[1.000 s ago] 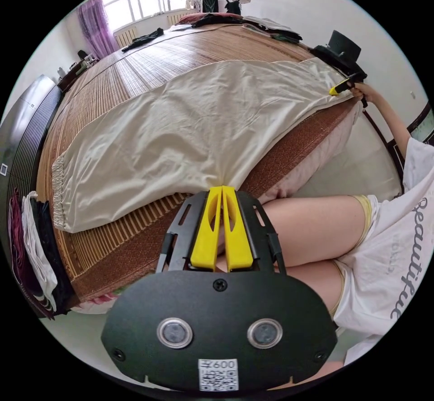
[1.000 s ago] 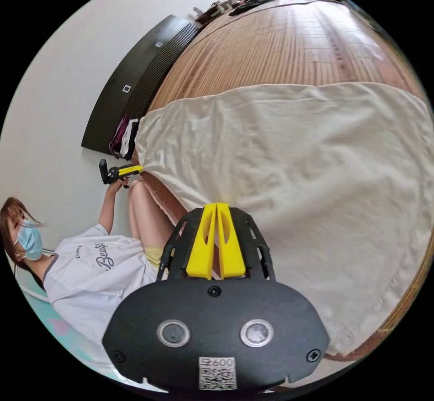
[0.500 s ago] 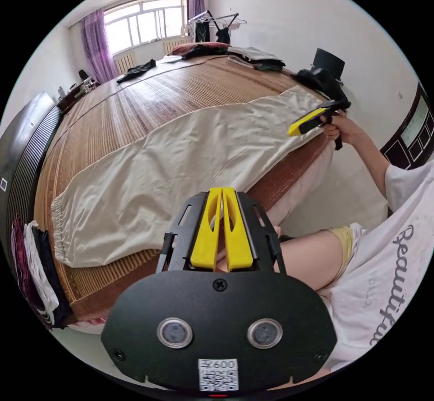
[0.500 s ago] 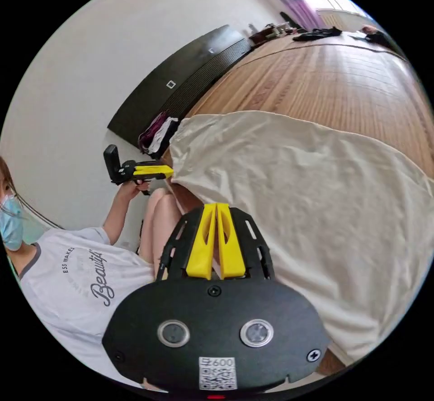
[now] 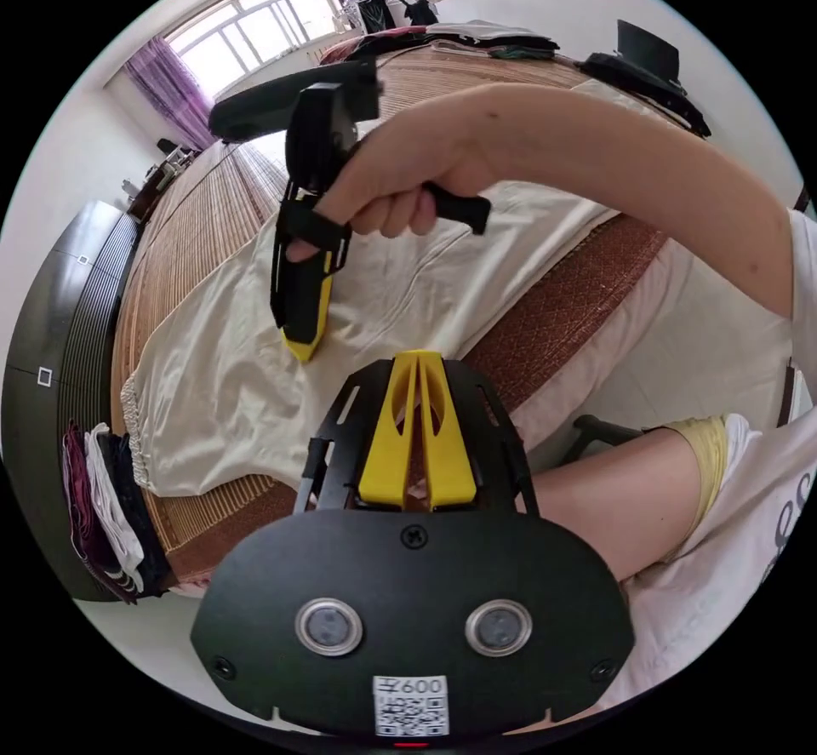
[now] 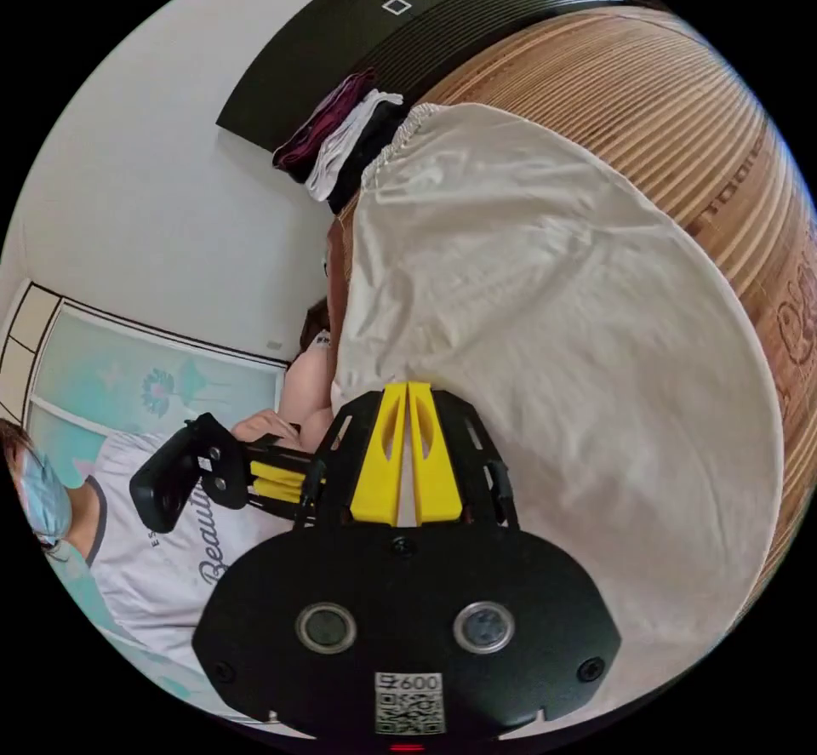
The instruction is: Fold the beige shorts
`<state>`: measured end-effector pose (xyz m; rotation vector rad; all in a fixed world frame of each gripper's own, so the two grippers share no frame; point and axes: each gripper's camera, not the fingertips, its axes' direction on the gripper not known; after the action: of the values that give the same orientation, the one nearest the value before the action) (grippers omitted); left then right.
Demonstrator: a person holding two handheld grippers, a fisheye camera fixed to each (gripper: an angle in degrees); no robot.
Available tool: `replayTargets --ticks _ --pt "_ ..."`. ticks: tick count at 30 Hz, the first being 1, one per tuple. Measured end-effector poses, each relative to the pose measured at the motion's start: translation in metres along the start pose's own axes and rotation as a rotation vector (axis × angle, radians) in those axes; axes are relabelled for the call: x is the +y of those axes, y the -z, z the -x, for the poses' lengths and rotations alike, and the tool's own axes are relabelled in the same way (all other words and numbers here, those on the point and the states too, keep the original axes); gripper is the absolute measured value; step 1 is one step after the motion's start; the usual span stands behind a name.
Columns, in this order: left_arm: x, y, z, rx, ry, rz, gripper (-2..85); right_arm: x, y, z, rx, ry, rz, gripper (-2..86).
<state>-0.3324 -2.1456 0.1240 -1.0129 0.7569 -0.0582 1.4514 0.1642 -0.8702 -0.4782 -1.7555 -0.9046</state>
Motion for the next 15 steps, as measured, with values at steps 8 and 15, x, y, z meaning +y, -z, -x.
replayTargets --ticks 8,15 --pt "0.017 -0.023 0.023 0.081 0.013 -0.009 0.6 -0.012 0.101 -0.105 0.282 -0.308 -0.452 -0.8" --pt "0.028 -0.029 0.023 0.014 -0.017 -0.031 0.7 -0.005 0.027 -0.03 -0.006 0.12 -0.236 -0.8"
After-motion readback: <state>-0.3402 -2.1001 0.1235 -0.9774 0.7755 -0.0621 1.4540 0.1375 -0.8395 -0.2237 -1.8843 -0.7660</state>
